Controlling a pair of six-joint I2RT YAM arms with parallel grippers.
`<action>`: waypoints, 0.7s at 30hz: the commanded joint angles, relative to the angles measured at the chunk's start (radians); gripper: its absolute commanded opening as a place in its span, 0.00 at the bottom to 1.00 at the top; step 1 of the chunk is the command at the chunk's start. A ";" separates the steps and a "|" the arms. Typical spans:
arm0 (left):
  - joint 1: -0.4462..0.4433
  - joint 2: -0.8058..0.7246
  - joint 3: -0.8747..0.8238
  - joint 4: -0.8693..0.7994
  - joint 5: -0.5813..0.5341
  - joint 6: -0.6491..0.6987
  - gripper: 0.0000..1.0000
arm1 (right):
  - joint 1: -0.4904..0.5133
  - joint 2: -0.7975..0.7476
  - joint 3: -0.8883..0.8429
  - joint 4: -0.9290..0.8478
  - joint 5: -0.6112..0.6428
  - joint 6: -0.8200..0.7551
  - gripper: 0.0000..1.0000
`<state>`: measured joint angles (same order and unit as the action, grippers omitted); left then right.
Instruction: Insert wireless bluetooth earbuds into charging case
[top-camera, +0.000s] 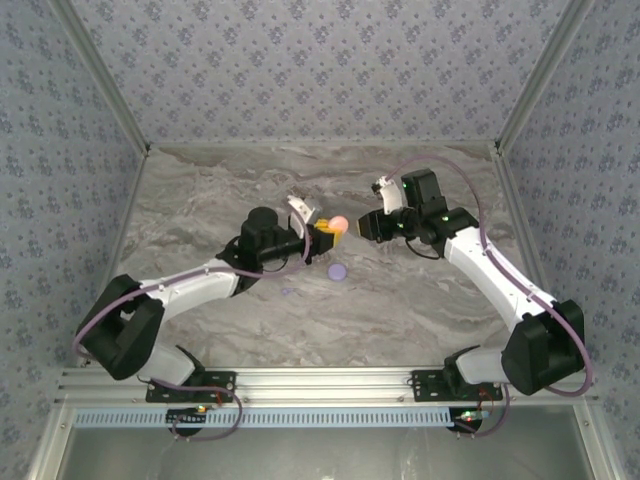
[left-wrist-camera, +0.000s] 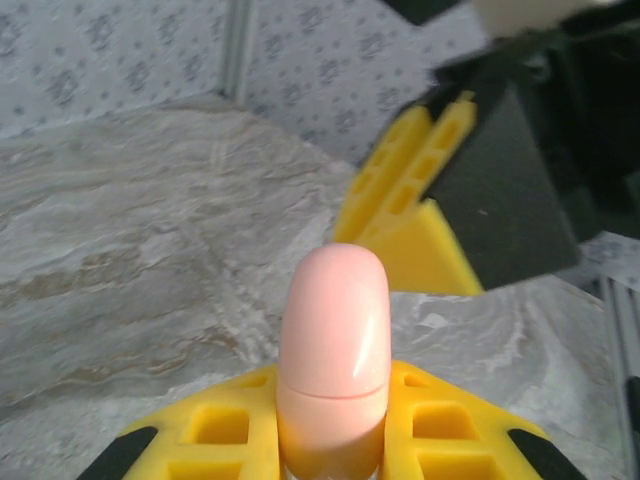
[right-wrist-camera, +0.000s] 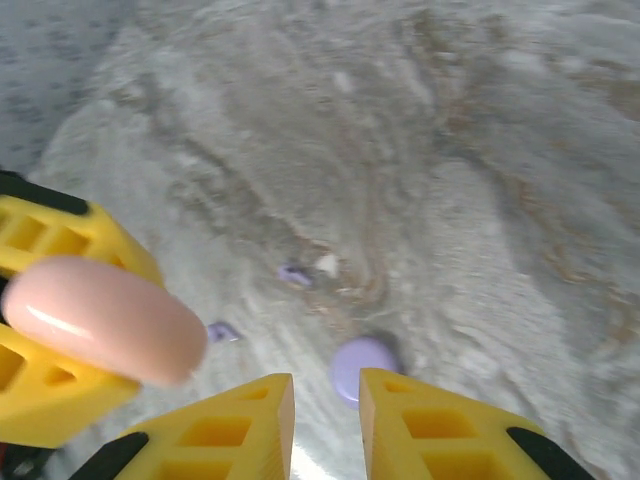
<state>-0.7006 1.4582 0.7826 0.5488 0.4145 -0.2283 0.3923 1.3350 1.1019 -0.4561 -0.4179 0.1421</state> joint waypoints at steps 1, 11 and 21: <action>0.024 0.057 0.097 -0.178 -0.131 -0.042 0.16 | -0.014 -0.020 -0.008 -0.052 0.161 0.028 0.25; 0.093 0.356 0.493 -0.647 -0.209 -0.162 0.14 | -0.027 -0.045 -0.063 -0.066 0.191 0.046 0.25; 0.164 0.620 0.755 -0.725 -0.154 -0.202 0.14 | -0.029 -0.080 -0.105 -0.073 0.194 0.075 0.25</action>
<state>-0.5522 2.0346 1.4651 -0.1162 0.2268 -0.4118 0.3702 1.2850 1.0126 -0.5060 -0.2417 0.1879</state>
